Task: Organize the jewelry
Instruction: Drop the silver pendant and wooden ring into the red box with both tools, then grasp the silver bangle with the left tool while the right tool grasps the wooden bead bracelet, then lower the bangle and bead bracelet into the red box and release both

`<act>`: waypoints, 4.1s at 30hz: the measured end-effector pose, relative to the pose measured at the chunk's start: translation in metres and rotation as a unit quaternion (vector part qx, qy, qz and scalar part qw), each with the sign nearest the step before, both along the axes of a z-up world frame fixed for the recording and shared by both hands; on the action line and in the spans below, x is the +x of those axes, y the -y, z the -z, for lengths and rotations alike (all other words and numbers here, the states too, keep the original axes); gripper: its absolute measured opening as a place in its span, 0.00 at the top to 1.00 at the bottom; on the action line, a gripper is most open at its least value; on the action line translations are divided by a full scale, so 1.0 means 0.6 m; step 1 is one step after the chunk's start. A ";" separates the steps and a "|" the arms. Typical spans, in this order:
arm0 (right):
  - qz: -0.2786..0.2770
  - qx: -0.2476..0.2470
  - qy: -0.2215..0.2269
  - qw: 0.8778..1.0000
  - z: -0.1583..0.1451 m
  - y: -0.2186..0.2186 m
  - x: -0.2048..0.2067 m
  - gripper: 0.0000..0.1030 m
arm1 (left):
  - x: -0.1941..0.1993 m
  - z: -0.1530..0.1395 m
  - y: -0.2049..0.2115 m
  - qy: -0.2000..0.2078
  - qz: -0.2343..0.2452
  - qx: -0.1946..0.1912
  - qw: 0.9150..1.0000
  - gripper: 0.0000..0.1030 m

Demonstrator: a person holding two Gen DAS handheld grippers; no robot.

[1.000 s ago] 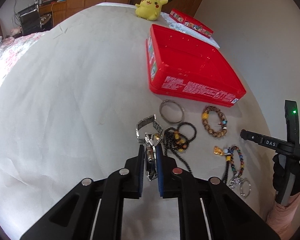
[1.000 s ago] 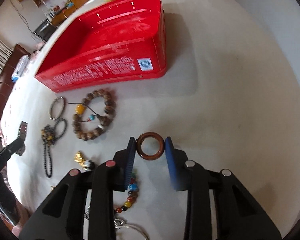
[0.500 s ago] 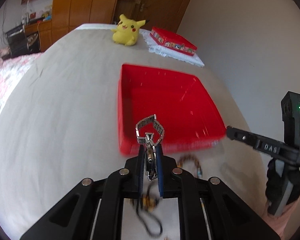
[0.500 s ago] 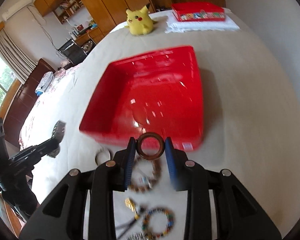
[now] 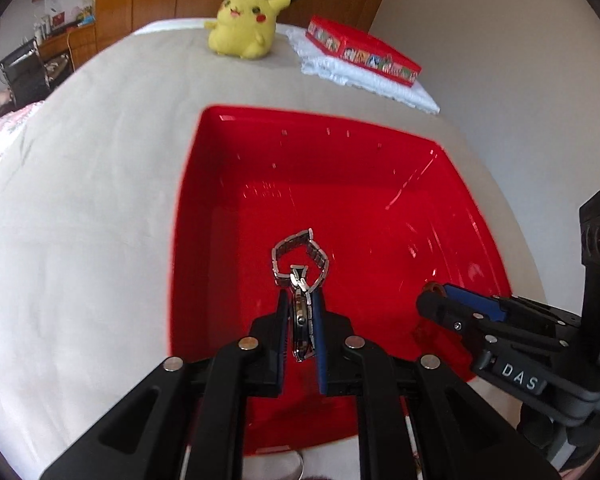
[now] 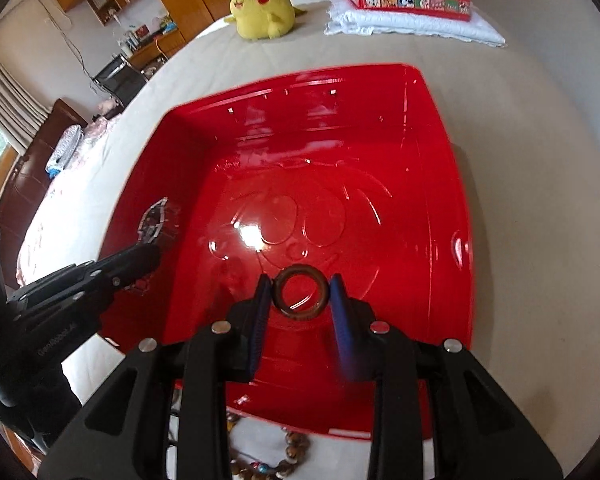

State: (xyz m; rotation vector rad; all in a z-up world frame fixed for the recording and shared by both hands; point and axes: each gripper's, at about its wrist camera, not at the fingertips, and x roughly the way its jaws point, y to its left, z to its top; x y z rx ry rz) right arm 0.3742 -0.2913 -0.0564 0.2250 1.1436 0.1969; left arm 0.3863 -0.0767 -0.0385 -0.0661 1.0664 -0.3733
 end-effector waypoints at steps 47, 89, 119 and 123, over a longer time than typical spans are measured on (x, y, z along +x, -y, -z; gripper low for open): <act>-0.003 0.031 -0.038 0.999 -0.016 -0.009 -0.180 0.54 | -0.171 0.050 -0.038 -0.049 -0.004 0.084 0.995 0.35; -0.025 0.044 -0.042 0.998 0.015 -0.019 -0.179 0.90 | -0.176 0.009 -0.053 -0.017 -0.019 0.088 0.996 0.52; 0.009 0.097 0.095 0.991 -0.146 0.044 -0.087 0.90 | -0.070 -0.080 0.005 0.032 0.000 0.038 0.999 0.52; 0.016 0.076 0.079 0.994 -0.110 0.035 -0.039 0.90 | -0.028 -0.051 0.025 0.027 -0.005 0.056 0.998 0.52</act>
